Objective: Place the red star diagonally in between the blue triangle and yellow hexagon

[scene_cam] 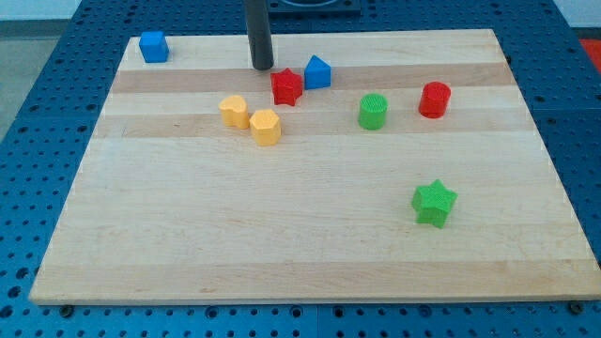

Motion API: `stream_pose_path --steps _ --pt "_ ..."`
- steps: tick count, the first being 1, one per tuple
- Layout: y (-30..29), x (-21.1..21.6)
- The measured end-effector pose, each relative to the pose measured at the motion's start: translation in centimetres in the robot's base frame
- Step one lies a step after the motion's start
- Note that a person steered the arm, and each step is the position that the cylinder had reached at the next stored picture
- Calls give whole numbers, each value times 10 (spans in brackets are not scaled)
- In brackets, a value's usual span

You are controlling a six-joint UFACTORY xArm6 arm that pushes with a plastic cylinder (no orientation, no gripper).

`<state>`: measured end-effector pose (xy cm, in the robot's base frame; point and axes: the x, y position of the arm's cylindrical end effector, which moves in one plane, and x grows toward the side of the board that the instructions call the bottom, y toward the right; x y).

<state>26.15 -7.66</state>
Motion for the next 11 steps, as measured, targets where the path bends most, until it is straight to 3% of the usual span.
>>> stream_pose_path --steps 2,5,11 --pt "0 32" --pt "17 23" --pt "21 73"
